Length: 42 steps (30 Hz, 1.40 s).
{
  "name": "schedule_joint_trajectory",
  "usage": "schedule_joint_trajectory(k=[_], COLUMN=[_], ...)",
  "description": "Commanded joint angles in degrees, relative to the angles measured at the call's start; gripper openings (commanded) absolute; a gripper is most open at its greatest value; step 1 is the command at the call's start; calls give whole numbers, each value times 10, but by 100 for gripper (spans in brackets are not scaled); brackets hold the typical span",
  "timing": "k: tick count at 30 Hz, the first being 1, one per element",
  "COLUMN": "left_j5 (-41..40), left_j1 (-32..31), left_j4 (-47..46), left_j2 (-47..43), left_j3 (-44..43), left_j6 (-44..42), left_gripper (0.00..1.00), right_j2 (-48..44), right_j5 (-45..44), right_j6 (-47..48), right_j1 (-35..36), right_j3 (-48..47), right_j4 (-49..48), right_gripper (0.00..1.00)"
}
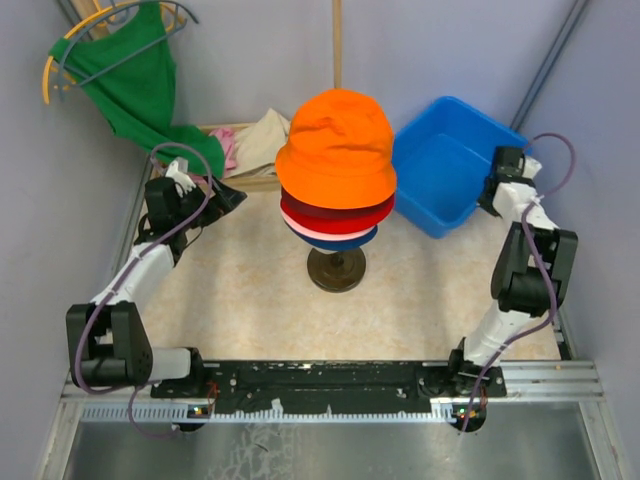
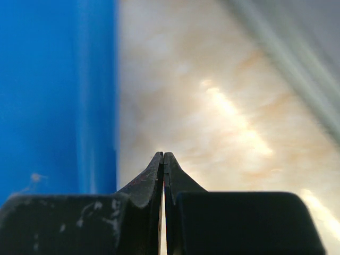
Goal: Stack the hats
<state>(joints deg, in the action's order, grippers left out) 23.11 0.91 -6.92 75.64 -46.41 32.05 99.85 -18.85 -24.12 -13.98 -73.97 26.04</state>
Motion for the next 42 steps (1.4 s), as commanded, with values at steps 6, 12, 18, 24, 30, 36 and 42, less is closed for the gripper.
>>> schedule_joint_trajectory(k=[6,12,18,24,30,36,42], left_j5=[-11,-51,-180,-273,-305,-253,-253], left_j1=[5,6,7,7,7,7,9], left_j4=[-15,-1,28,-113,-61,-258,-685], left_j2=[7,-10,-75,-179,-260,-315,-148], left_j3=[-8,-3,29,154,202,378,520], left_j6=[-6,-15,-19,-96,-223,-285,-292], left_gripper=[99,99,99,99,99,100,100], right_j2=[106,53,-125,-296,-385,-445,-440], right_j5=[125,73,137,168,170,182,142], right_j6=[-110,-49,-36,-10,19,17,45], right_j1=[129,129,130,132,134,133,133], right_j3=[-140,-141,4,133,177,195,218], right_j4=[-43,-15,-29,-8,52,58,37], right_gripper=[0,0,25,99,99,99,99])
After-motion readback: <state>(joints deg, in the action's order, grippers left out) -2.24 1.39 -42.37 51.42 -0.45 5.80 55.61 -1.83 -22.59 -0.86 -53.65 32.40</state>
